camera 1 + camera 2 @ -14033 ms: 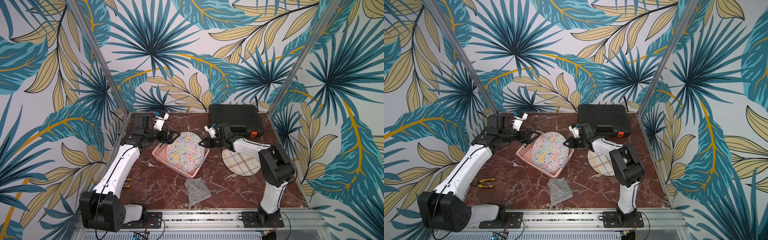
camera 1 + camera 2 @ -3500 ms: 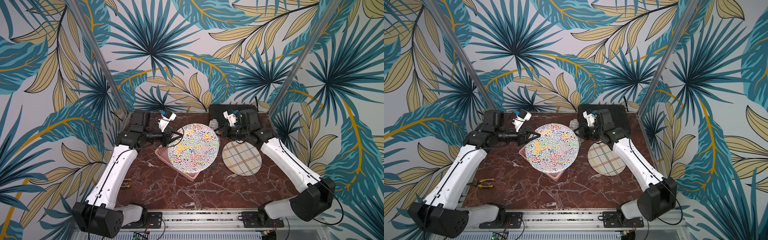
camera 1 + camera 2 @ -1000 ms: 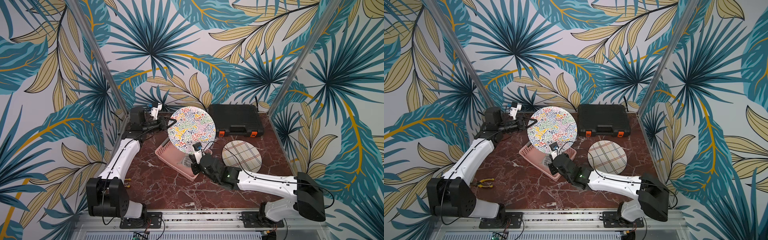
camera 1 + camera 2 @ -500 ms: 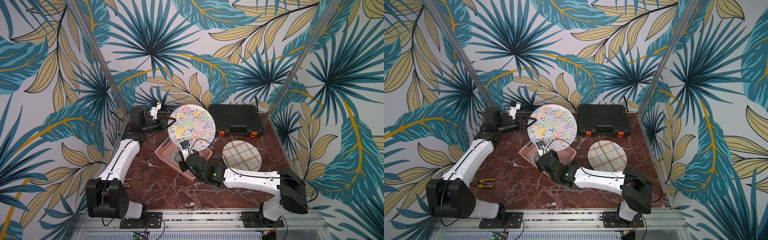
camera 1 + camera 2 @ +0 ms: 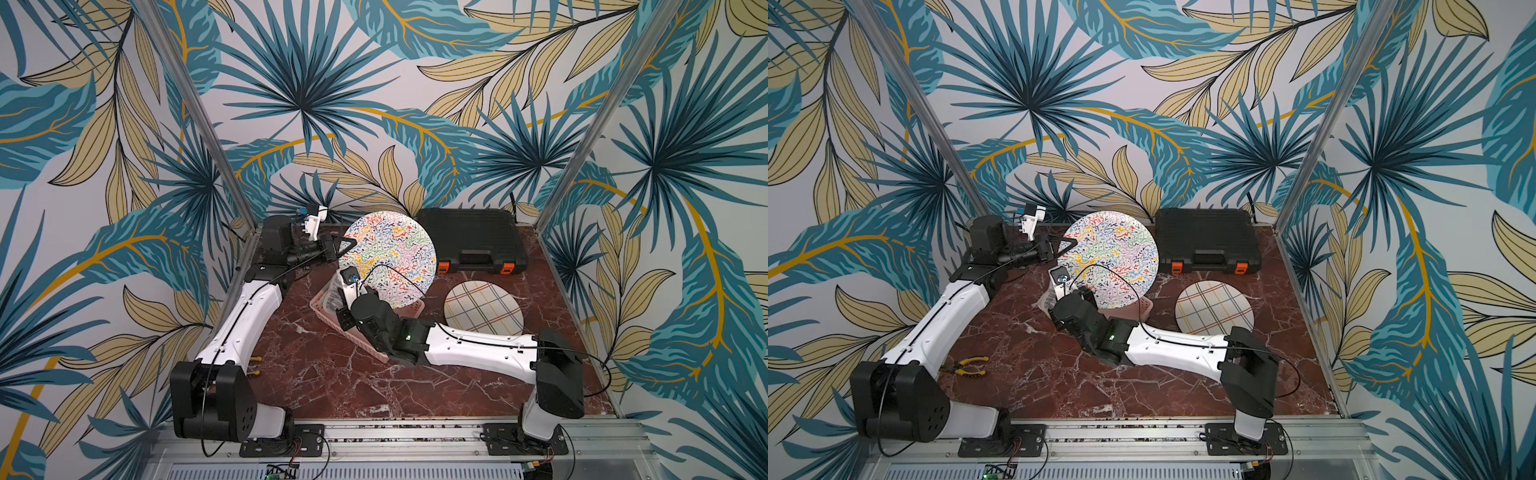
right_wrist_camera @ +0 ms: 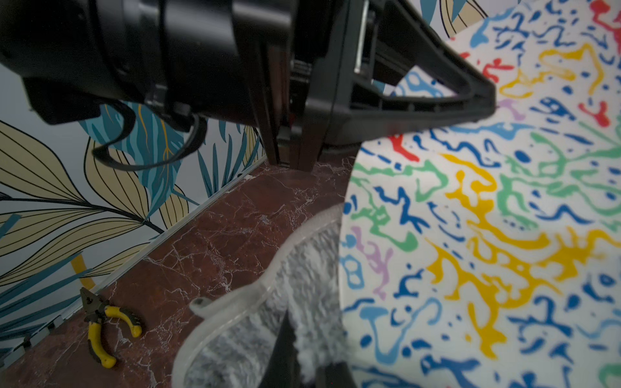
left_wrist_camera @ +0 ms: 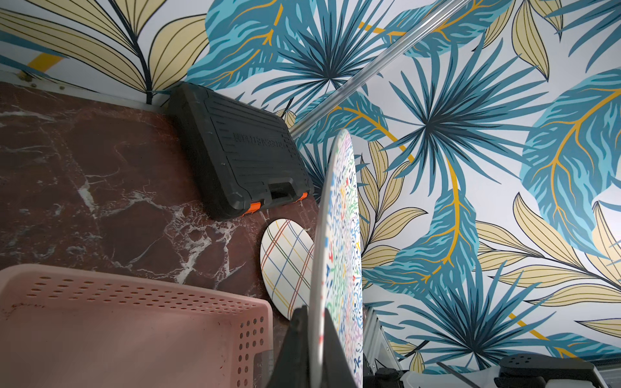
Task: Wipe the wet plate dry
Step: Wipe the plate with towel.
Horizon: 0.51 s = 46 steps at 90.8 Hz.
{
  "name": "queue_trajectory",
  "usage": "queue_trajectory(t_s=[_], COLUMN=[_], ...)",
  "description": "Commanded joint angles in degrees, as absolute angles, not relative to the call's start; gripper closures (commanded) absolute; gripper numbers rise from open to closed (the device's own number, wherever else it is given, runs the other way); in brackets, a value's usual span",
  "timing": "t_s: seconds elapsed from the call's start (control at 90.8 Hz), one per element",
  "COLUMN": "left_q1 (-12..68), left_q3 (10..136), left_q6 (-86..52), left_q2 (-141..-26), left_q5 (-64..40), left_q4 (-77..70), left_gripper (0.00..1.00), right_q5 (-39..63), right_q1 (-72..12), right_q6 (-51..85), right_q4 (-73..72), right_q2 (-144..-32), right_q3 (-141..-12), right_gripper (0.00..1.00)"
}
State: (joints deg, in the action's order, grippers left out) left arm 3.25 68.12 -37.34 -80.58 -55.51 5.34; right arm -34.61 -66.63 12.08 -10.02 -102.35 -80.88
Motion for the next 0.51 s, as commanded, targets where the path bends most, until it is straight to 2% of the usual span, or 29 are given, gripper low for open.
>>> queue_trajectory(t_s=[0.0, 0.209, 0.496], left_q1=[2.8, 2.7, 2.8], left_q3=[66.4, 65.9, 65.6], left_q6=[-33.4, -33.0, -32.7], left_q2=[-79.2, -78.7, -78.7], left_q5=[-57.9, -57.1, -55.9], left_q4=[7.0, 7.2, 7.3], left_gripper=[1.0, 1.0, 1.0], right_q5=[-43.3, -43.0, -36.1], right_q1=[-64.6, -64.2, -64.2], right_q6=[10.7, 10.8, 15.5], right_q4=[-16.7, -16.1, -15.0], right_q2=[-102.3, -103.6, -95.8], right_q3=[-85.9, -89.5, -84.6], right_gripper=[1.0, 1.0, 1.0])
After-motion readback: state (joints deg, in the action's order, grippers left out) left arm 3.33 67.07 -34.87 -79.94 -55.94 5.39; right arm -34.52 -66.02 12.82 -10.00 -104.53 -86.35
